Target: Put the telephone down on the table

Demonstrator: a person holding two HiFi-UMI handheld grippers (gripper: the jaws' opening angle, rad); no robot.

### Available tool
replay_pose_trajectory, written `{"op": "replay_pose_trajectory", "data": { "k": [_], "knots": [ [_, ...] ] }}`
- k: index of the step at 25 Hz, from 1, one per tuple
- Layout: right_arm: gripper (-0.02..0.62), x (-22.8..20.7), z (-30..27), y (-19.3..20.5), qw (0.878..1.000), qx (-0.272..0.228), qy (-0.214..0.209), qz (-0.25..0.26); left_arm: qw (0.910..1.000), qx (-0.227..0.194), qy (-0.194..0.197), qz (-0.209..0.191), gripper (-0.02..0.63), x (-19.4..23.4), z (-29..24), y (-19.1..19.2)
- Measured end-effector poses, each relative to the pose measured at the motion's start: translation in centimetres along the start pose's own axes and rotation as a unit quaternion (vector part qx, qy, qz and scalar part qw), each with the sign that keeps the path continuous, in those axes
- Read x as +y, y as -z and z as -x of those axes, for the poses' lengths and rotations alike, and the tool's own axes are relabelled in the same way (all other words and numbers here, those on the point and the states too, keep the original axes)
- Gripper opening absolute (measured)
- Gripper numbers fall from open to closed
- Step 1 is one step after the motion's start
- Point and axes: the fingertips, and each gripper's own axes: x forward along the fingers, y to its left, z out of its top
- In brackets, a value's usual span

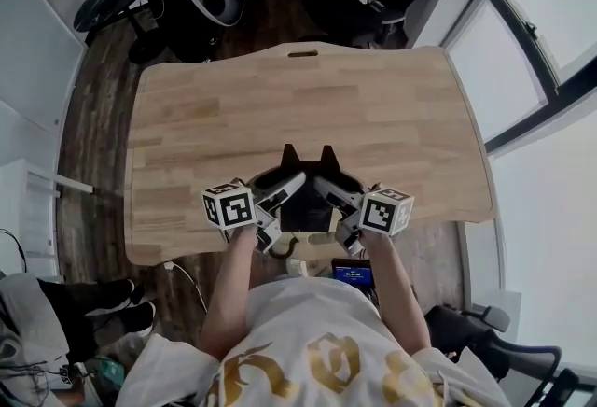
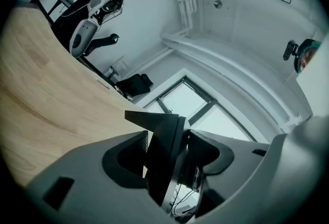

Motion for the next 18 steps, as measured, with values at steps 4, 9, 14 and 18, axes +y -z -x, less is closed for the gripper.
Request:
{"op": "replay_pose_trajectory", "data": {
  "k": [4, 9, 14, 18],
  "knots": [
    [0.229, 0.1, -0.8, -1.2, 1.0, -0.004, 0.003, 0.006, 1.0, 0.0, 0.009, -0.004, 0.233, 0.2, -0.3, -1.4],
    [0.229, -0.2, -1.5, -2.0, 1.0, -0.005, 0.004, 0.002, 0.9999, 0.004, 0.011, -0.008, 0.235, 0.7, -0.8, -2.5],
    [0.229, -0.7, -1.8, -2.1, 1.0, 0.001, 0.0, 0.0, 1.0, 0.003, 0.006, -0.005, 0.235, 1.1, -1.1, -2.5],
    [0.229, -1.3, -2.3, -1.9, 1.0, 0.002, -0.009, -0.006, 1.0, 0.005, 0.0, -0.002, 0.235, 1.7, -1.2, -2.5]
  ]
}}
